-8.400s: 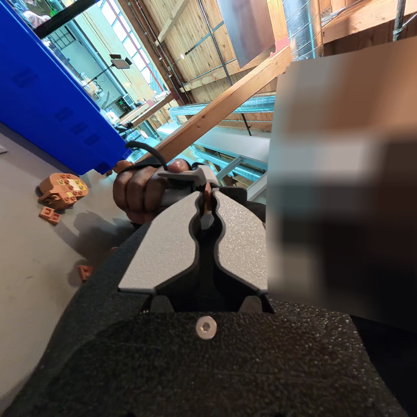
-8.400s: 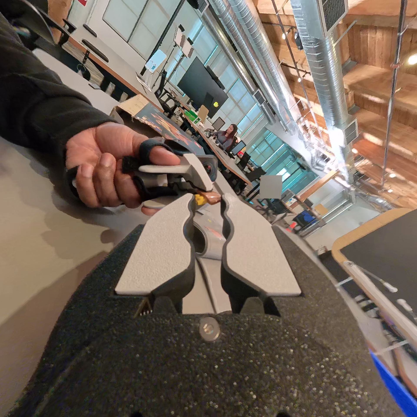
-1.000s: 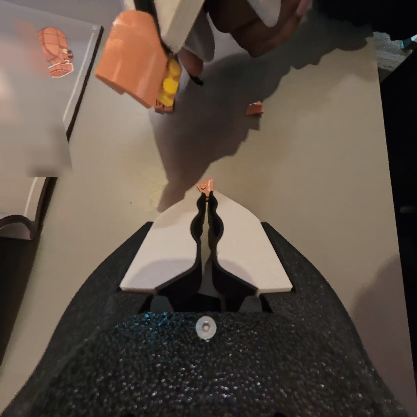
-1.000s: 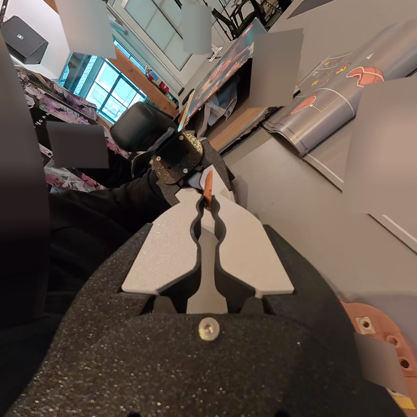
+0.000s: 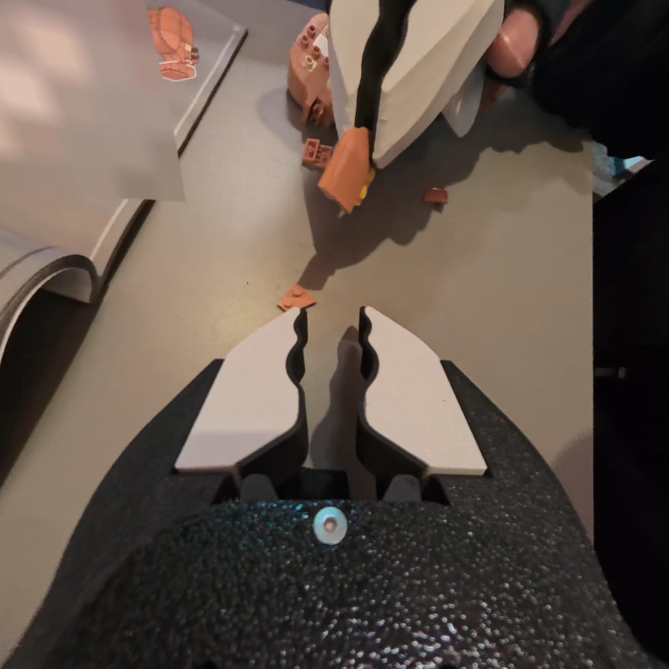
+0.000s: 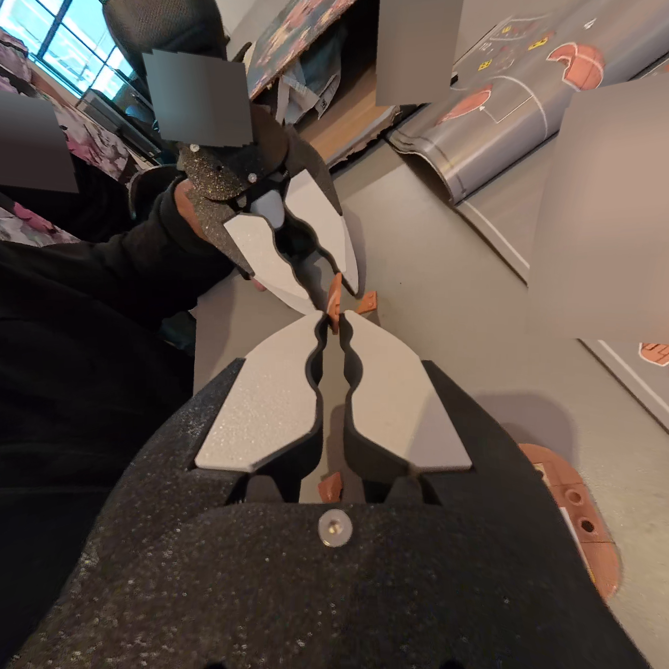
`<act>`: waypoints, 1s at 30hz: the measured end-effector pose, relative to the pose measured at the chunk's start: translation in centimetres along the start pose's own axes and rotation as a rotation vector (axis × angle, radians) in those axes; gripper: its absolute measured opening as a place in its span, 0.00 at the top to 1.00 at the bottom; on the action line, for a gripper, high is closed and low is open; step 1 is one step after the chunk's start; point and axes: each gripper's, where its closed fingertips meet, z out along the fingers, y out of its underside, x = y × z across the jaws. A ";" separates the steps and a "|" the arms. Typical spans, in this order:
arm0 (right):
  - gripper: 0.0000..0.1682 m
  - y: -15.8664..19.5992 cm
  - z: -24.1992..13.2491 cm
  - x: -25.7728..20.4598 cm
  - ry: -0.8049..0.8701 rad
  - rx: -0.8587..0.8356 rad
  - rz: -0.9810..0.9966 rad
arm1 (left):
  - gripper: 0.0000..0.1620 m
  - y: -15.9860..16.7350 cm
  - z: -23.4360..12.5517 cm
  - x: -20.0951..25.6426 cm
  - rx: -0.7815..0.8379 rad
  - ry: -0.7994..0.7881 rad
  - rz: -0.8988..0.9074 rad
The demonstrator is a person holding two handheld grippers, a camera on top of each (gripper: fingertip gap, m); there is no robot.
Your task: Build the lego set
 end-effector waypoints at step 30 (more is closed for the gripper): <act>0.97 0.4 0.9 -1.0 -0.041 -0.029 -0.032 | 0.87 0.2 1.1 -1.2 -0.063 -0.034 0.301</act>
